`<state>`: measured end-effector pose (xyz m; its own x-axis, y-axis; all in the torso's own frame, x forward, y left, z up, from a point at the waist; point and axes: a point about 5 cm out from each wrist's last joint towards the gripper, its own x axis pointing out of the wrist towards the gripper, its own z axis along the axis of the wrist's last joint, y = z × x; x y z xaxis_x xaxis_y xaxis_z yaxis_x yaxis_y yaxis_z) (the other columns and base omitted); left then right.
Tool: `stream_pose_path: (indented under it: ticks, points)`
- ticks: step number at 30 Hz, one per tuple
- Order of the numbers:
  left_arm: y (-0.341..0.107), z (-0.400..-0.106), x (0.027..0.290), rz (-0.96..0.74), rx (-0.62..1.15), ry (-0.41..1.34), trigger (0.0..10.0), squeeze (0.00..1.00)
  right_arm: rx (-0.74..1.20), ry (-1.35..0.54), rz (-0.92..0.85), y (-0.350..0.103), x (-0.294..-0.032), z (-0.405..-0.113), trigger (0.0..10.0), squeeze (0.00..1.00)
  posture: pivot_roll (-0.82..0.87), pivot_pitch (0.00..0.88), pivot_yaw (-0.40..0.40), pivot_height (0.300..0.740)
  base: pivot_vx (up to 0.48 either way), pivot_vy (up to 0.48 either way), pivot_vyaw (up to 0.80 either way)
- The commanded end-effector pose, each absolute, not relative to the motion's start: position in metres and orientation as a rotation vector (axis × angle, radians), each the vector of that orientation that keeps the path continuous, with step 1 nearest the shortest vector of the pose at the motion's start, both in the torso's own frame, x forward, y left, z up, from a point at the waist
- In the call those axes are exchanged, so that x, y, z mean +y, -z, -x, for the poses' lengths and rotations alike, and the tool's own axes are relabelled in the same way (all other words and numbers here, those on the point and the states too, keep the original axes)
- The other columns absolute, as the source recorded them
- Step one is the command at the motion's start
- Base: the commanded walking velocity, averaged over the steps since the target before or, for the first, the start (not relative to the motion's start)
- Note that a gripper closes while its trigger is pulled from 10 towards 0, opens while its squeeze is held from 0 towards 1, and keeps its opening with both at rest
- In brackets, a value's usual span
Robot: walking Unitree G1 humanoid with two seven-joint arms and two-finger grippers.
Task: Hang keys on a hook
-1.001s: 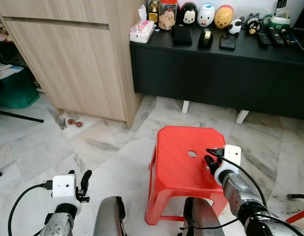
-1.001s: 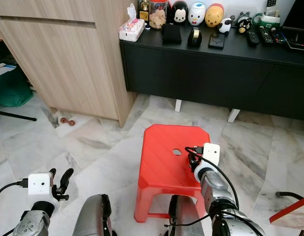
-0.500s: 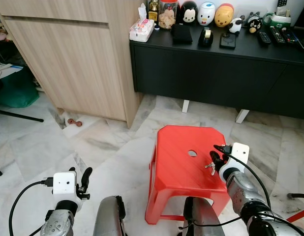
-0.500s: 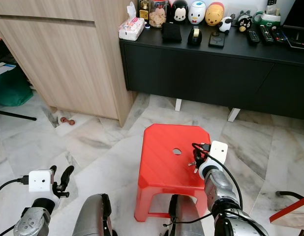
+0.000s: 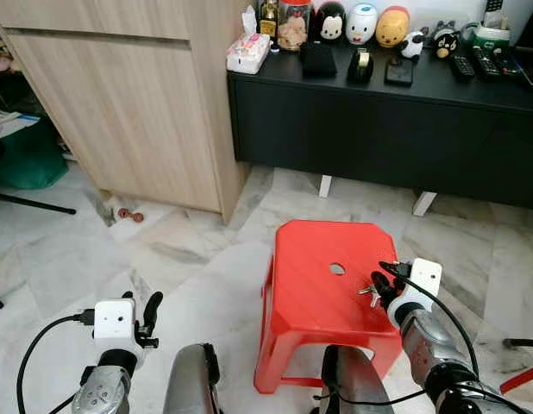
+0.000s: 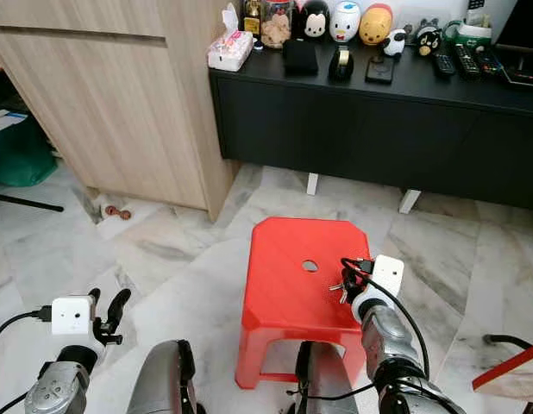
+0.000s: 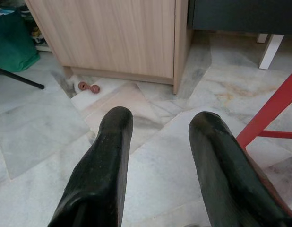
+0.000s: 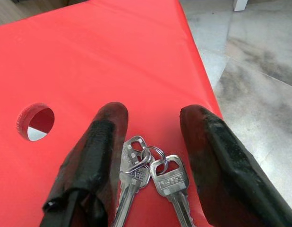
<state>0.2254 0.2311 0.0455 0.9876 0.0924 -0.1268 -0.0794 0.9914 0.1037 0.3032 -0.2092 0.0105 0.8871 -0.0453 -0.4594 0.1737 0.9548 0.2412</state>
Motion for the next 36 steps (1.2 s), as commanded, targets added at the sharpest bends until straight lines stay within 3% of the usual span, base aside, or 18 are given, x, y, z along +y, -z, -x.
stream_pose_path:
  ticks: [1,36]
  points:
    - [-0.0421,-0.2242,0.2321,-0.109,0.150,-0.081,10.0,0.00,0.489,0.128,-0.299,-0.0060,-0.2090,-0.2994,10.0,0.00,0.10,0.097,-0.013,0.560,0.000,0.000,0.00]
    - [-0.0417,-0.2222,0.2319,-0.110,0.155,-0.081,10.0,0.00,0.509,0.108,-0.307,-0.0012,-0.2014,-0.2966,10.0,0.00,0.10,0.102,-0.015,0.560,0.000,0.000,0.00]
